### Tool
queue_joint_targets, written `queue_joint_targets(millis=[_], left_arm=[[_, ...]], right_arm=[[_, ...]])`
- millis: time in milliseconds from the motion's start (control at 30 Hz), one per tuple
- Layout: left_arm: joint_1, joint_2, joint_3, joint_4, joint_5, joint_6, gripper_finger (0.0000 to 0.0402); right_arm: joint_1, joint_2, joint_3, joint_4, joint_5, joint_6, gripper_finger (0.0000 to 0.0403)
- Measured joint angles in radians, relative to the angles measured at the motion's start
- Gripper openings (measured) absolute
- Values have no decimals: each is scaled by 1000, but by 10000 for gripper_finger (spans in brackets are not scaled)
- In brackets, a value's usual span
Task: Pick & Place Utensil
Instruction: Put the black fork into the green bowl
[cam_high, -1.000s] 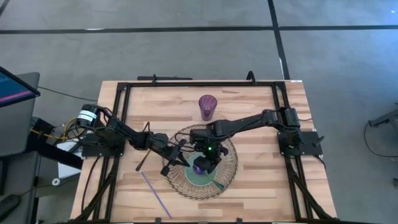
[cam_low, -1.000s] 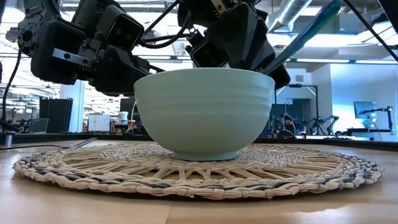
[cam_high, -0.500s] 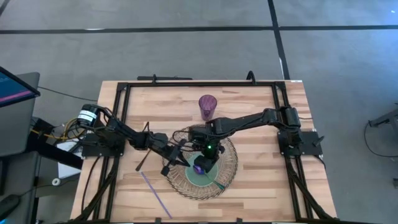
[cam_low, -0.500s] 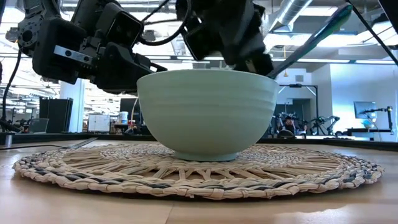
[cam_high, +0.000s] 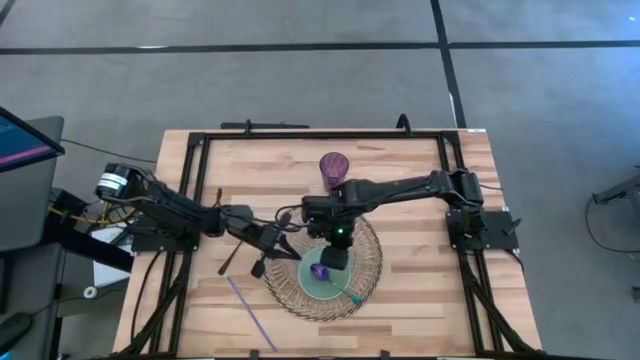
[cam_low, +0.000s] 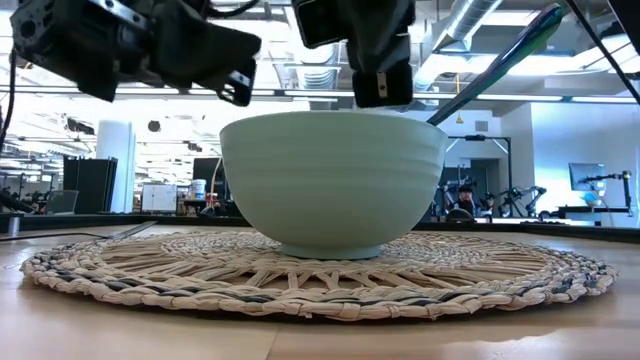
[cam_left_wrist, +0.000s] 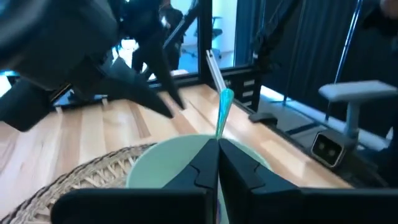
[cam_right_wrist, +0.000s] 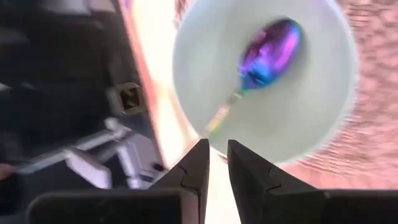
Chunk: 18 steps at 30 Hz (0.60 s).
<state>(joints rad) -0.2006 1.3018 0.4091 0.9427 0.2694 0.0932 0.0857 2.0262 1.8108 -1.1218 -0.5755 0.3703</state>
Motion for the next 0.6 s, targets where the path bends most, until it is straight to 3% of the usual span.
queue_joint_targets(millis=[300, 433, 600], left_arm=[[-46, -117, -19, -73, -78, -184, 39], [-83, -152, -19, -76, -152, -211, 63], [-146, -164, 24, -74, -248, -221, 76]], right_arm=[[13, -73, 9, -78, 136, -178, 52], [27, -164, -17, -66, 269, -224, 52], [63, -320, -172, 75, 430, -243, 52]])
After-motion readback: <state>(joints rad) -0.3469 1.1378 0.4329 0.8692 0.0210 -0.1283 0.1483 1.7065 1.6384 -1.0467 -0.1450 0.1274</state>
